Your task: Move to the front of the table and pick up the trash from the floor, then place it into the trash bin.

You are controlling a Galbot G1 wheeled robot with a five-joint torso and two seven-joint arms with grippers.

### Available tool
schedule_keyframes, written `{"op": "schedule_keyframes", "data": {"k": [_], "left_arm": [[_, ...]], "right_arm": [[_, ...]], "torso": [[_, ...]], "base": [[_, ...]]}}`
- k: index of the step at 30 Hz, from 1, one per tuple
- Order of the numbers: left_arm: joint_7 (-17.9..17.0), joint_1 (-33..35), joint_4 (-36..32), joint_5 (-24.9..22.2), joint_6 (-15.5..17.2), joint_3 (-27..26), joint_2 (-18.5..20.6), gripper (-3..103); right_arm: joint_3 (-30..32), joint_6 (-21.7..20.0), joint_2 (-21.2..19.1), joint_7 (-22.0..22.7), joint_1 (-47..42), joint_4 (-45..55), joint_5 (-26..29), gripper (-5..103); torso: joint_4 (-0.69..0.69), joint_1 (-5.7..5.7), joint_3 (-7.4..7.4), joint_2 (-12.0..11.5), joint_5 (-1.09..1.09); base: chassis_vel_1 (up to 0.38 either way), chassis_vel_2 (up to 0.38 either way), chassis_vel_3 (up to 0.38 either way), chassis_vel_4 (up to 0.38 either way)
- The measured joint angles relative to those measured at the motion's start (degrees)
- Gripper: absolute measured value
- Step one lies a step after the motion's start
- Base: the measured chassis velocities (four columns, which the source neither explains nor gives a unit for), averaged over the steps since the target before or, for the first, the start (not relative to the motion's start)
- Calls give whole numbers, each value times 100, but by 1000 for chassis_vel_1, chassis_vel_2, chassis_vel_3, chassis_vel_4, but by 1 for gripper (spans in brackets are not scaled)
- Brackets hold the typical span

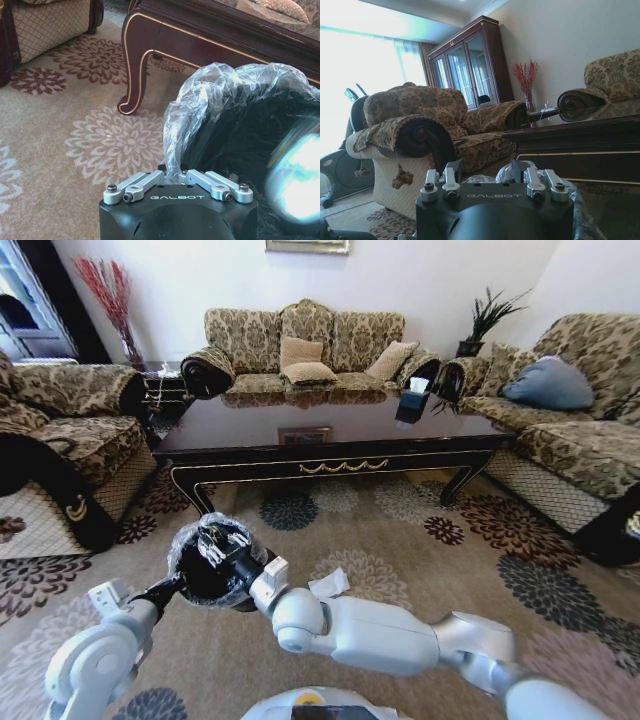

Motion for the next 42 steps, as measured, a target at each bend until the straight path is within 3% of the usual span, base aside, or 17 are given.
{"op": "schedule_keyframes", "data": {"k": [5, 6, 8, 13, 18, 21, 23, 26, 28, 33, 35, 42], "left_arm": [[0, 24, 4, 11, 0, -16, -5, 2], [-1, 30, 4, 14, 0, -19, -10, 2], [0, 34, 17, 21, 0, -39, -18, 2], [0, 36, 104, 50, 0, -136, 13, 2], [-35, -12, 231, 39, 0, -359, 163, 2], [-42, -13, 246, 4, 0, -504, 212, 2], [-42, -4, 240, -2, 0, -525, 216, 2], [-44, 6, 190, -46, 0, -597, 260, 2], [-43, 29, 158, -88, 0, -660, 271, 2], [-44, 112, 94, -161, 0, -826, 271, 2], [-47, 132, 46, -267, 0, -956, 278, 2], [-129, 237, -136, -570, 0, -1304, 343, 2]], "right_arm": [[120, -9, -97, 13, -51, 101, -26, 73], [196, -20, -123, 18, -66, 136, -23, 73], [482, -64, -151, 39, -122, 159, 79, 84], [1143, -106, -237, 207, -180, -144, 418, 98], [1648, -381, -456, 712, -237, -489, 862, 100], [1866, -780, -523, 1404, -392, -714, 1200, 100], [1898, -863, -524, 1522, -421, -762, 1272, 100], [2244, -1678, -404, 2519, -658, -1162, 2407, 100], [2413, -2005, -264, 2981, -784, -1380, 2931, 100], [2441, -2257, -363, 3000, -1019, -1711, 2809, 100], [2427, -2467, -437, 2935, -1201, -1828, 2756, 100], [2460, -2693, -327, 2788, -1542, -2117, 2546, 100]], "torso": [[1, 0, 0, 0, 0], [1, 0, 0, 0, 0], [0, 0, 0, 0, 0], [1, 0, 0, 0, 0], [-1, 0, 0, 0, 1], [0, 0, 0, 0, 1], [0, 0, 0, 0, 1], [0, 0, 0, 0, 0], [0, 0, 0, 0, 1], [4, 0, 0, 0, 0], [-2, 0, 0, 0, 0], [2, 0, 0, 0, 1]], "base": [[0, 0, 0, 0], [0, 0, 0, 0], [0, 0, 0, 0], [0, 0, 0, 0], [0, 0, 0, 0], [0, 0, 0, 0], [0, 0, 0, 0], [0, 0, 0, 0], [0, 0, 0, 0], [0, 0, 0, 0], [0, 0, 0, 0], [0, 0, 0, 0]]}}
